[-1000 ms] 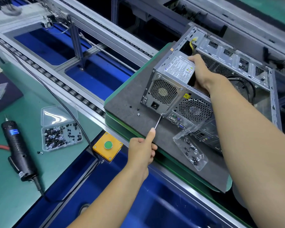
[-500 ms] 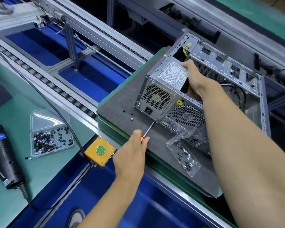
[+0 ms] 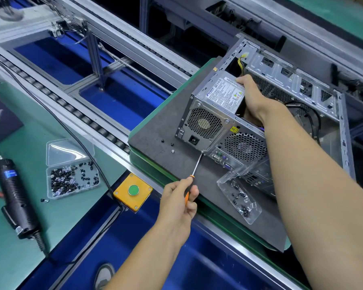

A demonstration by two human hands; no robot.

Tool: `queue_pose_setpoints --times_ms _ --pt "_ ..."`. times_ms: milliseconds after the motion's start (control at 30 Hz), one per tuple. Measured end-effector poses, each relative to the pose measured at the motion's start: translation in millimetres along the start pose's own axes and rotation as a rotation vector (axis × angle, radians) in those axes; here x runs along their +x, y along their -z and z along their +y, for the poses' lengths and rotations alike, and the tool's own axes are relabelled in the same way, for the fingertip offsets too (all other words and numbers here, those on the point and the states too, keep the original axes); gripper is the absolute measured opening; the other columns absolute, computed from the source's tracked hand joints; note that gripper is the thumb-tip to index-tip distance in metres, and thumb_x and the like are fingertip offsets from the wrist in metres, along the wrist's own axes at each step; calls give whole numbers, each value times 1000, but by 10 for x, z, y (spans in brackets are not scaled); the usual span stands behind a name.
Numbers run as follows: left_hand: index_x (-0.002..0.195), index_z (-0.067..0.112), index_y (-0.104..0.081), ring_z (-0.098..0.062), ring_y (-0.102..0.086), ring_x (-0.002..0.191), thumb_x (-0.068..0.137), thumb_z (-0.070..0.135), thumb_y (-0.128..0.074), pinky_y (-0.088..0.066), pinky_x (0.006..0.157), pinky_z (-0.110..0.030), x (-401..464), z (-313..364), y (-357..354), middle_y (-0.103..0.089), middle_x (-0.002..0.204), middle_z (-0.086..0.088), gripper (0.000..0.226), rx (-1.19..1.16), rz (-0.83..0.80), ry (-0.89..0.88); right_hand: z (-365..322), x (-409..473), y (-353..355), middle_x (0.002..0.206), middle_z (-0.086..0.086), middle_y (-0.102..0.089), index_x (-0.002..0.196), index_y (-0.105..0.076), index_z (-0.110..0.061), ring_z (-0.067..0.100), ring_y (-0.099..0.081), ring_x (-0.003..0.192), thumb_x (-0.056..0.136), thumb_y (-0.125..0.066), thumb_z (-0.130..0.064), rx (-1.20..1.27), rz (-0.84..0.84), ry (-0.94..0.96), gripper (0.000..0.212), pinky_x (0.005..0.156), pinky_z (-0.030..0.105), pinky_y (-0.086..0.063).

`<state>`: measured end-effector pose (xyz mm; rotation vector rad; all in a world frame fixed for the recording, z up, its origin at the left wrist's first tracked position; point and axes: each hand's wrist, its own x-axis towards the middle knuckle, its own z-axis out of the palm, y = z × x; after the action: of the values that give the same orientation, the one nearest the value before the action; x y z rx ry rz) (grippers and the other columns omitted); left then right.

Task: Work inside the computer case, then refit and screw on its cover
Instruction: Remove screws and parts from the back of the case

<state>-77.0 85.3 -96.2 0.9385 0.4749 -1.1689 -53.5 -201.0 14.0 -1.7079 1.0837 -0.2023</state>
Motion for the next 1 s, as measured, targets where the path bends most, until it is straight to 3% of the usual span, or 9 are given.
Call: queue_pose_setpoints --times_ms 100,233,300,400,567,667,767,933,1000 --pt "97 16 -47 -8 -41 47 93 32 -74 -30 40 -21 21 -49 -32 -62 70 0 32 173 49 -131 -4 -20 -3 86 16 -58 66 -56 -24 30 -54 83 74 -42 -66 -14 19 -3 46 66 38 -33" --pt "94 14 -41 -15 -37 59 97 40 -65 -39 61 -38 0 -153 -48 -47 70 1 36 643 123 -576 -10 -29 1 78 12 -57 69 -54 -23 31 -50 87 84 -37 -63 -7 19 -3 46 62 35 -32" --pt "94 18 -37 -18 -42 60 100 40 -60 -41 59 -42 -6 -200 -12 -46 67 6 33 874 159 -786 -8 -35 1 77 11 -60 71 -57 -22 31 -48 88 84 -37 -63 -10 21 1 47 68 39 -33" --pt "92 26 -28 -20 -47 51 101 47 -51 -33 42 -33 52 -174 28 -48 63 7 32 1319 271 -1019 -8 -58 1 83 12 -64 77 -61 -21 31 -46 86 81 -37 -66 -24 13 -2 51 77 44 -30" --pt "93 20 -36 -13 -23 39 100 43 -55 -14 34 -21 146 24 175 -38 67 4 31 1867 422 -1359 -21 -70 -7 74 6 -64 79 -59 -20 23 -48 69 93 -33 -60 5 16 -10 50 63 36 -35" --pt "90 20 -35 -14 -27 38 100 32 -56 -12 36 -22 137 73 173 -41 62 6 26 1773 361 -1315 -22 -71 -3 66 2 -63 74 -58 -20 19 -53 61 99 -30 -54 24 -1 -4 50 59 31 -39" --pt "91 29 -34 -14 -46 49 96 23 -49 -30 40 -31 120 41 191 -47 65 4 17 1431 158 -1119 -47 -96 -12 70 6 -58 81 -53 -18 20 -51 60 101 -28 -51 44 -34 6 46 57 29 -39" --pt "99 21 -51 -12 -69 70 93 9 -67 -54 59 -22 119 73 172 -69 84 -2 21 344 -54 -340 -65 -122 -30 70 7 -54 78 -49 -18 21 -49 59 103 -26 -45 65 -37 32 44 56 29 -40" --pt "98 20 -50 -14 -69 66 90 16 -75 -53 53 -23 137 93 191 -73 82 -6 27 252 -84 -222 -58 -123 -37 63 4 -59 73 -52 -19 19 -54 57 103 -28 -46 65 -7 22 47 54 27 -41"
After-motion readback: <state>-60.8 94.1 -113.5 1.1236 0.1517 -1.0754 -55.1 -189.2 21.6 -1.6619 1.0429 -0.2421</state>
